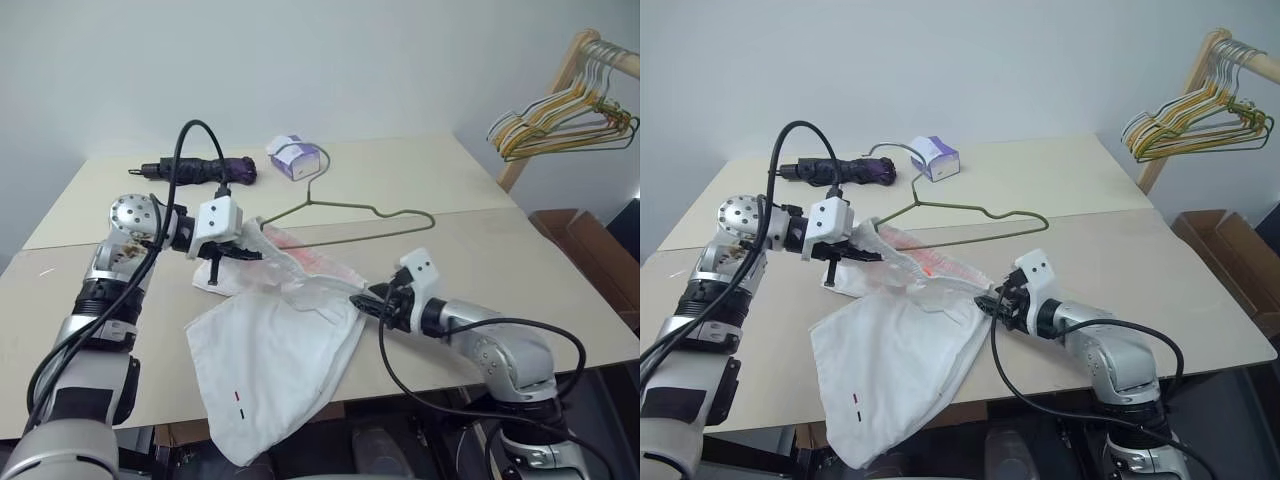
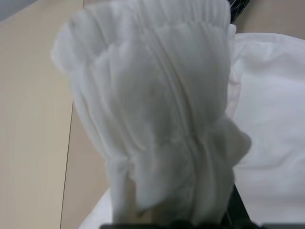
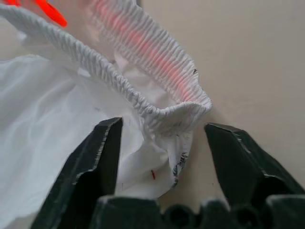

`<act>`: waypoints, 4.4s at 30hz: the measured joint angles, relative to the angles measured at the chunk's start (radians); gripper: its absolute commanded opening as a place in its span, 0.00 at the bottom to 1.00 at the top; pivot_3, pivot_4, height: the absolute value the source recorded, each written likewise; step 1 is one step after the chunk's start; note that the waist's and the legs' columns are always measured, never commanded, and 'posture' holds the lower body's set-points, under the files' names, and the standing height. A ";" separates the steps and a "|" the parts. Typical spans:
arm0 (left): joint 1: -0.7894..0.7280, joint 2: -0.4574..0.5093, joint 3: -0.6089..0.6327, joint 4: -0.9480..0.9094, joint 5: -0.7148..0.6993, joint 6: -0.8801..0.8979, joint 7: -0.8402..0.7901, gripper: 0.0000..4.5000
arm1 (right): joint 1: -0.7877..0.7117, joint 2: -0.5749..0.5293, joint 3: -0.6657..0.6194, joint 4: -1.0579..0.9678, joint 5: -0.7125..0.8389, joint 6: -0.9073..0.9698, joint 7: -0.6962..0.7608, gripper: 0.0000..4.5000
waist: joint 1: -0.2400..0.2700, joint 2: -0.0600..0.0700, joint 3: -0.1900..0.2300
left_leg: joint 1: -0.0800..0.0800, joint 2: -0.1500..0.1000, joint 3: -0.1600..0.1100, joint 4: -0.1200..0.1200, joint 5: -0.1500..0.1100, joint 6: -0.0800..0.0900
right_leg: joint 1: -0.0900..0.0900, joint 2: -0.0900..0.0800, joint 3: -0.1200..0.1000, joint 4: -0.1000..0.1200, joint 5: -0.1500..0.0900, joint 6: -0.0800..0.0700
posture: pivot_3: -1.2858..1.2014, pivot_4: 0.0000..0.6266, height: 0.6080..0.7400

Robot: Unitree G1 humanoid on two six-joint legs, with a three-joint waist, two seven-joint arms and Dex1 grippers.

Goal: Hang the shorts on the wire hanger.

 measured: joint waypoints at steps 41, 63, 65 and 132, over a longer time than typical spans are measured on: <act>0.124 0.109 -0.011 0.000 0.010 -0.052 -0.056 0.00 | -0.057 -0.050 -0.009 0.210 0.030 -0.163 0.112 0.01 | -0.002 0.000 0.000 | 0.000 0.000 0.000 0.000 0.000 0.000 | 0.000 0.000 0.000 0.000 0.000 0.000 | 0.44 0.00 1.00; 0.101 0.136 -0.148 0.104 0.199 -0.217 0.126 0.00 | -0.107 -0.193 -0.005 0.206 0.050 -0.199 0.186 0.01 | -0.003 0.000 0.000 | 0.000 0.000 0.000 0.000 0.000 0.000 | 0.000 0.000 0.000 0.000 0.000 0.000 | 0.43 0.00 1.00; 0.091 0.136 -0.165 0.128 0.224 -0.240 0.153 0.00 | -0.108 -0.203 0.007 0.188 0.048 -0.202 0.186 0.01 | -0.005 0.000 0.000 | 0.000 0.000 0.000 -0.001 0.000 0.000 | 0.000 0.000 0.000 0.000 0.000 0.000 | 0.43 0.00 1.00; -0.081 -0.029 -0.097 0.201 0.159 -0.132 0.047 0.00 | -0.696 -0.303 0.417 0.569 -0.367 -0.409 0.769 0.00 | -0.035 0.000 0.000 | -0.001 -0.001 -0.001 0.000 0.000 0.000 | -0.001 -0.001 -0.001 0.001 0.000 0.001 | 0.43 0.00 1.00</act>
